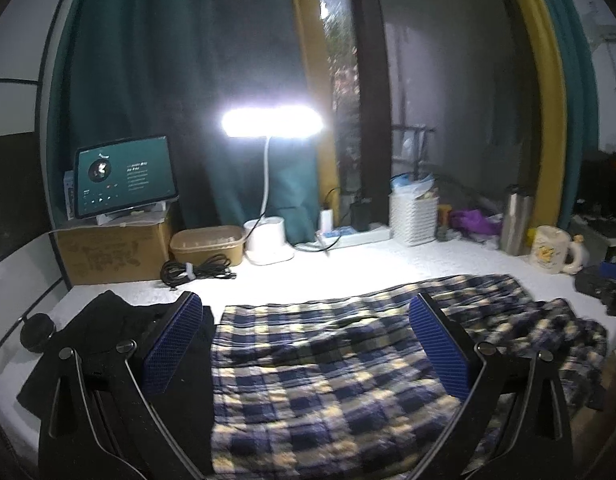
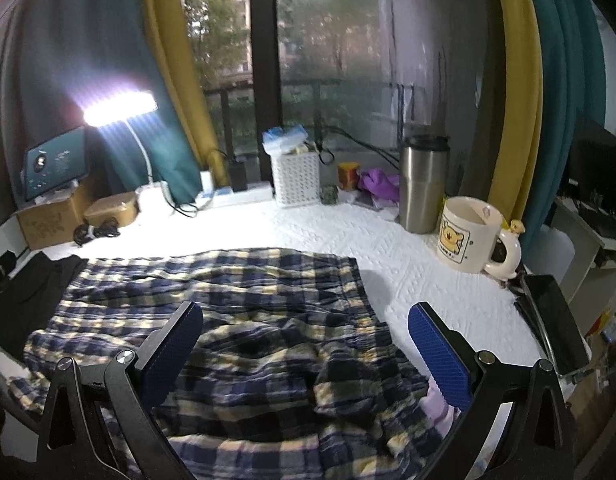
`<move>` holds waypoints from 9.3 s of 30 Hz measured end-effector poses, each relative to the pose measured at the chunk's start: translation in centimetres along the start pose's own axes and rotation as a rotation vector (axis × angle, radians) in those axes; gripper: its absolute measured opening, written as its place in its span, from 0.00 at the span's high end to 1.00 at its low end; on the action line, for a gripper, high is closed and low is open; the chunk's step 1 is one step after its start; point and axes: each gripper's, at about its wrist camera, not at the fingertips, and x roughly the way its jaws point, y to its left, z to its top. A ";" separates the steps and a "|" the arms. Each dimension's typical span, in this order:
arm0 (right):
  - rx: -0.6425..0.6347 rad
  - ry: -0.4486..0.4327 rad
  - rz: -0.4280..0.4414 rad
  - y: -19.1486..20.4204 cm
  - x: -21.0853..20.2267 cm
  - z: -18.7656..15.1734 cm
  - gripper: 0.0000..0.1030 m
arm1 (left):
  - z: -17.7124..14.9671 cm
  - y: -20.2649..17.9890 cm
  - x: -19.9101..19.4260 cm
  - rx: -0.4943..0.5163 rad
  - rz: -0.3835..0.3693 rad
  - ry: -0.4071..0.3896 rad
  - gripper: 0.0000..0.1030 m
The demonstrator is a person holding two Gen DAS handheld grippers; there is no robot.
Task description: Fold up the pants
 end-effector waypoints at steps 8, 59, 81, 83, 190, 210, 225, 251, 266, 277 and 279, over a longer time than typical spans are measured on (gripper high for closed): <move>-0.094 0.042 0.011 -0.8 5.6 3.8 0.00 | 0.4 3.1 7.1 0.022 0.038 0.153 0.01; -0.205 0.363 -0.085 -7.8 27.5 7.2 0.52 | -2.6 8.2 25.5 -0.001 0.117 0.562 0.98; -0.283 0.377 -0.055 -6.4 19.1 4.0 0.31 | -6.2 4.4 18.7 0.082 -0.115 0.585 0.68; -0.281 0.382 -0.082 -6.6 18.6 3.5 0.31 | -6.0 4.4 19.1 0.089 -0.086 0.568 0.79; -0.343 0.107 0.113 2.1 0.7 -3.2 0.04 | -7.3 -10.2 2.4 0.233 -0.350 0.436 0.46; -0.491 0.103 0.148 8.2 3.9 -2.5 0.02 | -8.0 -10.6 2.2 0.167 -0.462 0.476 0.45; -0.282 0.162 0.200 7.5 7.5 0.6 0.02 | -11.8 -9.4 -1.0 0.358 -0.243 0.491 0.48; -0.440 0.146 -0.163 0.8 4.5 -7.9 0.06 | -7.1 -3.1 0.0 0.220 -0.087 0.367 0.94; -0.407 0.091 -0.125 -1.3 3.3 -6.7 0.37 | -10.6 -4.4 -0.4 0.310 -0.135 0.430 0.28; -0.356 0.005 -0.086 -0.9 1.5 -5.1 0.45 | -12.1 -4.0 0.0 0.372 -0.050 0.411 0.64; -0.363 0.030 -0.081 -0.8 1.9 -4.9 0.77 | -11.9 -3.4 -0.1 0.348 -0.057 0.424 0.88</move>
